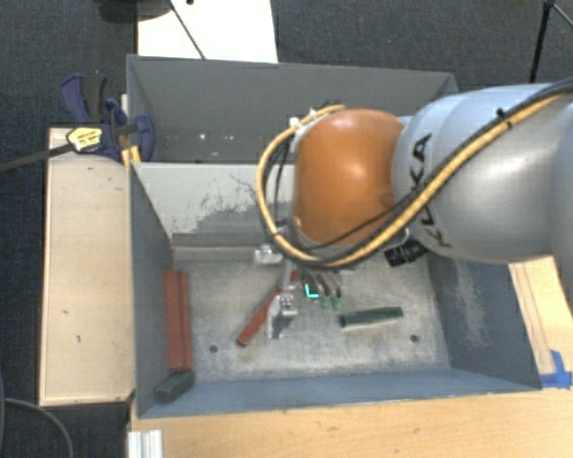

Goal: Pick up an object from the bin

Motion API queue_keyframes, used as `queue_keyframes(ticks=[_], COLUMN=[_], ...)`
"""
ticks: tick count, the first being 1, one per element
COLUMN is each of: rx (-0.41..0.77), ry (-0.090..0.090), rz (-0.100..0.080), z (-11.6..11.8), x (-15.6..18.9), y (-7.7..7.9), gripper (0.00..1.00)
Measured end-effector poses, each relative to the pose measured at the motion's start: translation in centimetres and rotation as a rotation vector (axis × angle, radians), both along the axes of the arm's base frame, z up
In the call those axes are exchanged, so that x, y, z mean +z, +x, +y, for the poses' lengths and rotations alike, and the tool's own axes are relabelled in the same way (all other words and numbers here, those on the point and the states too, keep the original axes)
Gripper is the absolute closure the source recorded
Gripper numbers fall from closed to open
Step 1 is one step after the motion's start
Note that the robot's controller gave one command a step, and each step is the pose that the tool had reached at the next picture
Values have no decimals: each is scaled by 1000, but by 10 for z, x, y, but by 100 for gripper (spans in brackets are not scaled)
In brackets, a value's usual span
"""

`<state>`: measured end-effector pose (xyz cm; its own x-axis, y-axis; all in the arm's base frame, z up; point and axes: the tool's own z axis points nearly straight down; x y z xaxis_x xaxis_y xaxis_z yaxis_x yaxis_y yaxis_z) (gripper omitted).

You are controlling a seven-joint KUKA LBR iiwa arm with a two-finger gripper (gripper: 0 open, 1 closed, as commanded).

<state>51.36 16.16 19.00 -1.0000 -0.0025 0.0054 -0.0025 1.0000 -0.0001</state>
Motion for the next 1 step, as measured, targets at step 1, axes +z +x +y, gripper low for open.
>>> queue_keyframes(ticks=[1], rx=[-5], ry=[1], rz=[-7], z=[-1], x=[4], y=[2], gripper=[0])
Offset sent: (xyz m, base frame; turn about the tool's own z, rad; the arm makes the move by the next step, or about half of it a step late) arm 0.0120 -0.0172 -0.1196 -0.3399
